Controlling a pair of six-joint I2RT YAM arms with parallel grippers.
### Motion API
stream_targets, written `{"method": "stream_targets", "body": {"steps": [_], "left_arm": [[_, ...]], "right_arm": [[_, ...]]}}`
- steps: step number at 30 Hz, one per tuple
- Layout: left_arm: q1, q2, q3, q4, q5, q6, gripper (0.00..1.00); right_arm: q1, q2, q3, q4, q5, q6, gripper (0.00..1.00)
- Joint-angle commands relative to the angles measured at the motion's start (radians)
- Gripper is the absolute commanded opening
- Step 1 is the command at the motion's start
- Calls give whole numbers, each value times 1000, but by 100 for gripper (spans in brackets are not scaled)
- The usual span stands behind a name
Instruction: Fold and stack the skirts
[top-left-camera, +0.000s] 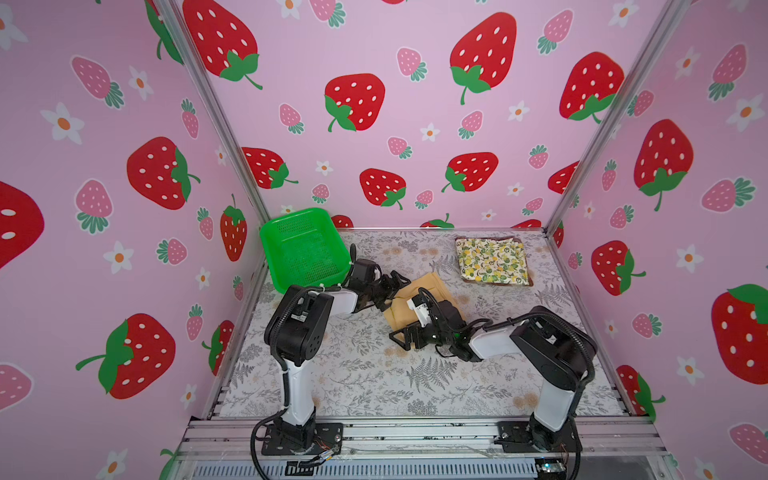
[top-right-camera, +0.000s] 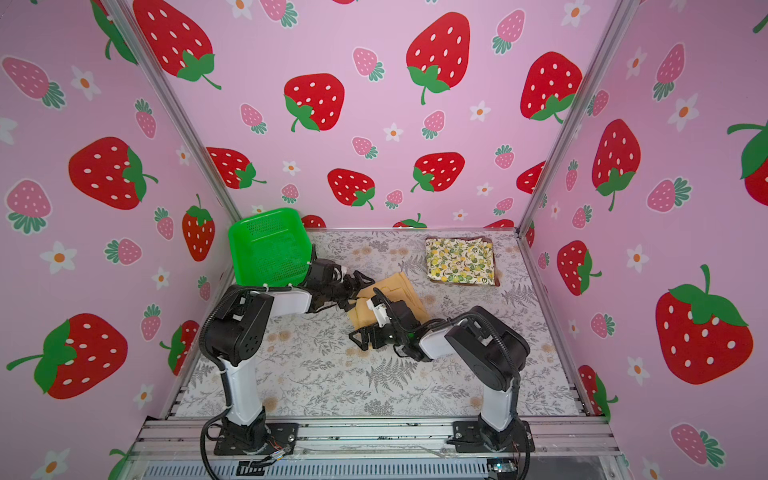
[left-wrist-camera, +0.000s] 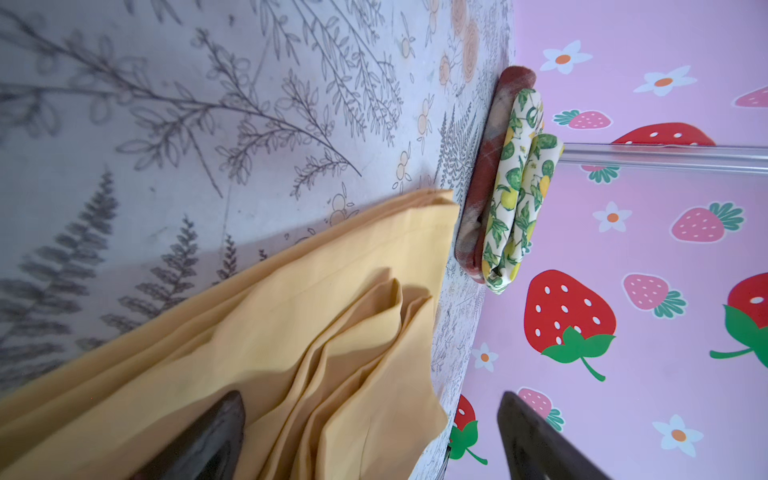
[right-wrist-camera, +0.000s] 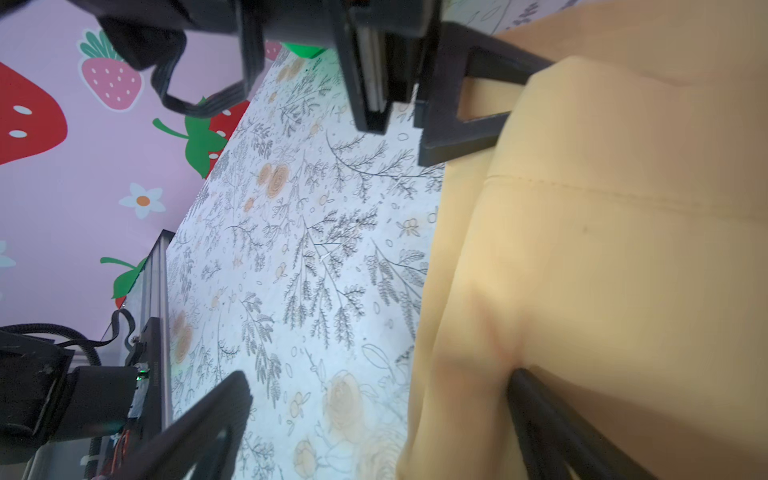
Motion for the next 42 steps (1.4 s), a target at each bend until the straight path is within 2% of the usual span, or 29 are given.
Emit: {"method": "stream_targets", "body": {"steps": [1, 5, 10, 17, 23, 29, 33, 42], "left_arm": [[3, -10, 51, -79, 23, 46, 96], [10, -72, 72, -121, 47, 77, 96], [21, -196, 55, -177, 45, 102, 96], [11, -350, -30, -170, 14, 71, 97], [-60, -382, -70, -163, -18, 70, 97], [-103, -303, -70, -153, -42, 85, 97], [-85, -255, -69, -186, -73, 119, 97], [-32, -159, -116, -176, -69, 150, 96]], "right_arm": [[37, 9, 49, -77, 13, 35, 100], [43, -91, 79, -118, 27, 11, 100], [27, -262, 85, -263, 82, -71, 100], [-77, -479, -10, -369, 82, -124, 100], [-194, -614, -117, -450, 148, -134, 100], [-259, -594, -140, -512, 165, -158, 100], [-265, -548, -135, -519, 173, -174, 100], [-267, -464, -103, -515, 193, -181, 100]]}}
